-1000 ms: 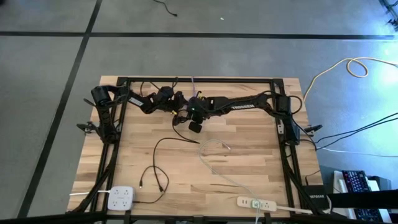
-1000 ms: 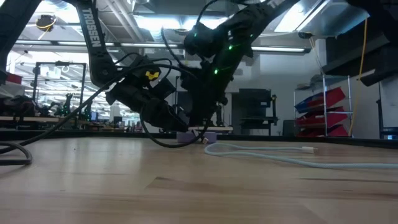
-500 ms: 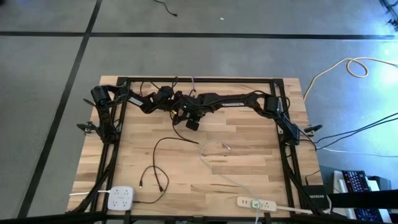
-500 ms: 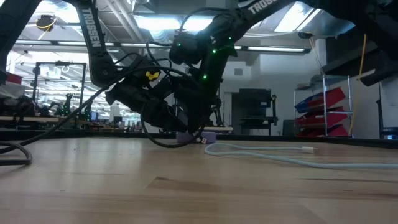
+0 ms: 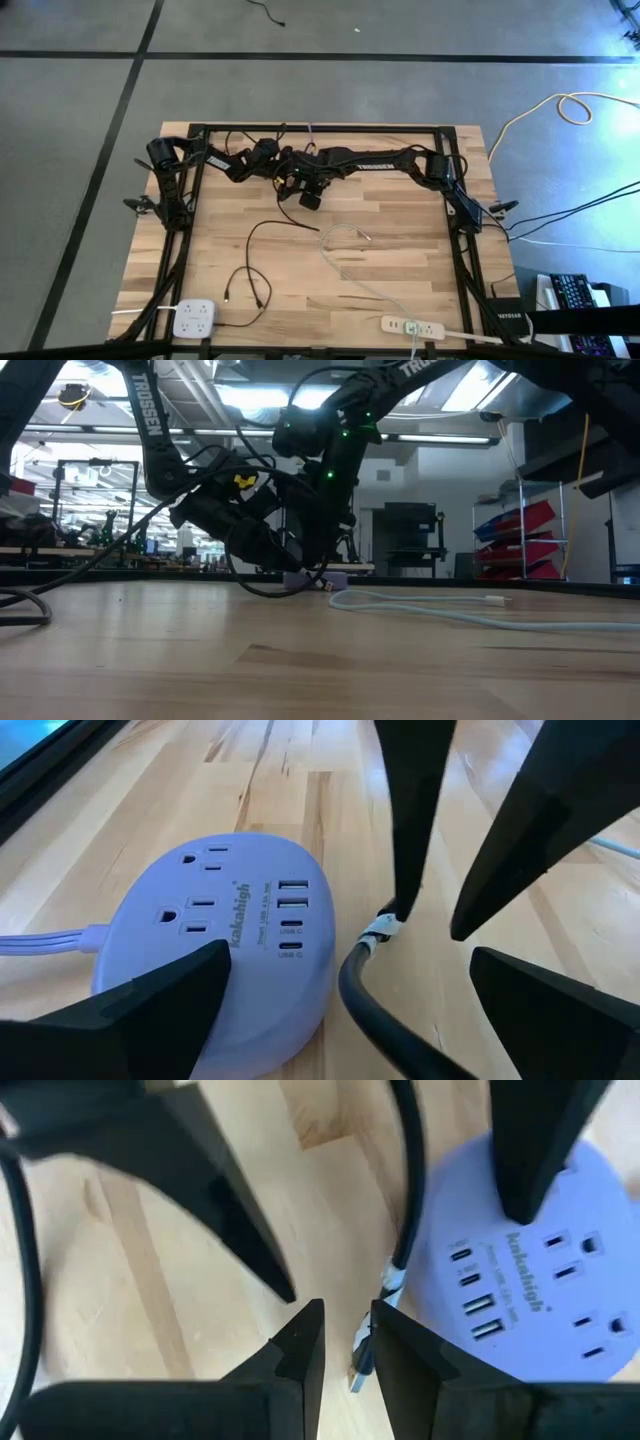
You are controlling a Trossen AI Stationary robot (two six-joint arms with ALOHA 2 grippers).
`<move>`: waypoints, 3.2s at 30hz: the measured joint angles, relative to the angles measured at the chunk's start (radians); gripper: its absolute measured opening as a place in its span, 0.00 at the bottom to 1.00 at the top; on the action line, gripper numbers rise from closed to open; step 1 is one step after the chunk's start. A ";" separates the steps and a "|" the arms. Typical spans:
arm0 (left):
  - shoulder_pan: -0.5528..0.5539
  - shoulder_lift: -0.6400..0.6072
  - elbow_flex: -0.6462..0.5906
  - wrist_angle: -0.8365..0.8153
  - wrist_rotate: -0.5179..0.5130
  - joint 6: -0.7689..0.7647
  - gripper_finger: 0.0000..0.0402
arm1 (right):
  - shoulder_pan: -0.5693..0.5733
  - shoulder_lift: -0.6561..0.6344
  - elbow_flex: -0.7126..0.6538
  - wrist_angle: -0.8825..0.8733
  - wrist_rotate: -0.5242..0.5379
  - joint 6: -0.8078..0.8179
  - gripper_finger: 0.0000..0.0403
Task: Insert USB
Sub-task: Insert the black usb cable into the purple outlet extension
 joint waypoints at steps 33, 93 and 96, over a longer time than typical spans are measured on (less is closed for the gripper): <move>0.000 0.000 -0.001 -0.001 0.003 0.002 1.00 | -0.005 0.040 -0.004 -0.002 0.009 0.116 0.31; 0.001 -0.010 0.002 -0.042 0.051 -0.028 1.00 | 0.008 0.056 0.015 -0.103 0.056 0.193 0.01; 0.001 -0.031 0.000 -0.065 0.116 -0.036 1.00 | 0.034 0.036 0.015 -0.109 0.102 0.230 0.00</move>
